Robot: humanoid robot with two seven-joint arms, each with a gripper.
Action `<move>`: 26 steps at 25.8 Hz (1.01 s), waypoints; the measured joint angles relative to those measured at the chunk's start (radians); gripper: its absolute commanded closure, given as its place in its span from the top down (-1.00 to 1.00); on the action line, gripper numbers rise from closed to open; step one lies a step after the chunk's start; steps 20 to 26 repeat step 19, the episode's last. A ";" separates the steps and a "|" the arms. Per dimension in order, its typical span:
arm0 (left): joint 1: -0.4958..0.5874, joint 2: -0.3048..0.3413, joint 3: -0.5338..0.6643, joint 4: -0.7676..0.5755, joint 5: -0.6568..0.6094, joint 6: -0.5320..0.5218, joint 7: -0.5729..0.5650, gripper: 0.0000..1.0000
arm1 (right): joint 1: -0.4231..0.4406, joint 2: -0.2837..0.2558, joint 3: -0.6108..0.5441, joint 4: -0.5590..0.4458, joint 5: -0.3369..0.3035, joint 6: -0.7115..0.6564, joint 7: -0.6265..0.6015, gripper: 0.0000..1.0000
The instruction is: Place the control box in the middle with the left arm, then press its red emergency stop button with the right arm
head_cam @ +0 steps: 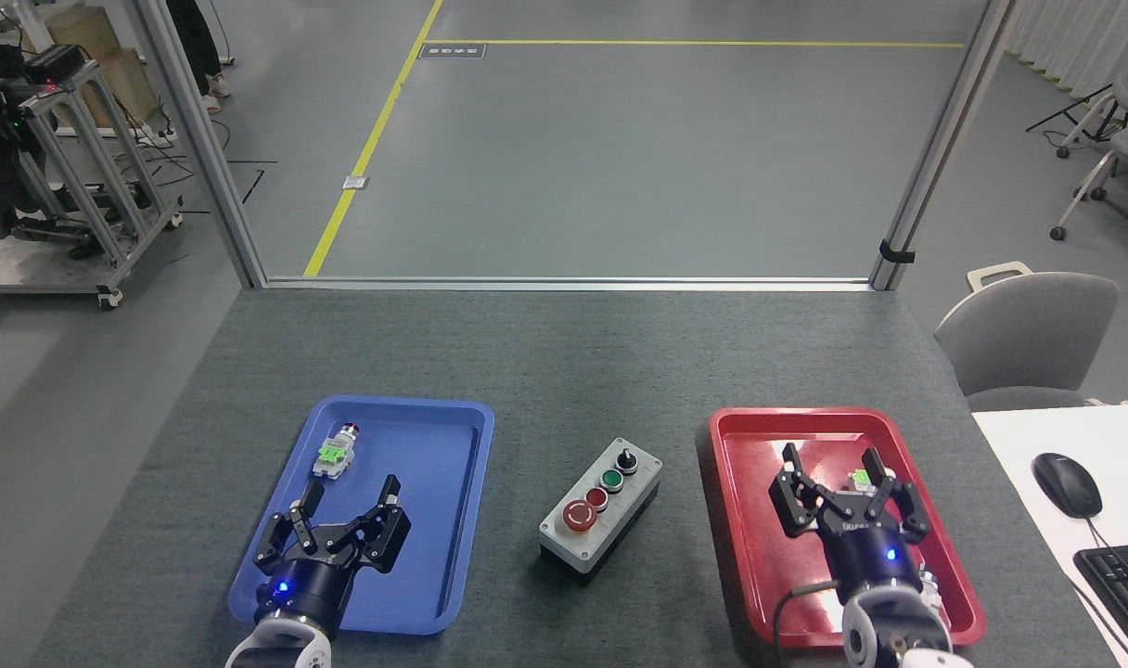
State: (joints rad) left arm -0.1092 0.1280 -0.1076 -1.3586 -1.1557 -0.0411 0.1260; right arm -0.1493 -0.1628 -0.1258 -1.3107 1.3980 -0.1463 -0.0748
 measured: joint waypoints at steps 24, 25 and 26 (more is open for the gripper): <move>0.000 -0.001 0.000 0.001 0.001 -0.001 0.003 0.97 | 0.102 0.163 0.054 -0.173 0.131 0.142 0.007 1.00; 0.000 -0.001 0.000 0.001 0.001 -0.001 0.003 0.97 | 0.102 0.163 0.054 -0.173 0.131 0.142 0.007 1.00; 0.000 -0.001 0.000 0.001 0.001 -0.001 0.003 0.97 | 0.102 0.163 0.054 -0.173 0.131 0.142 0.007 1.00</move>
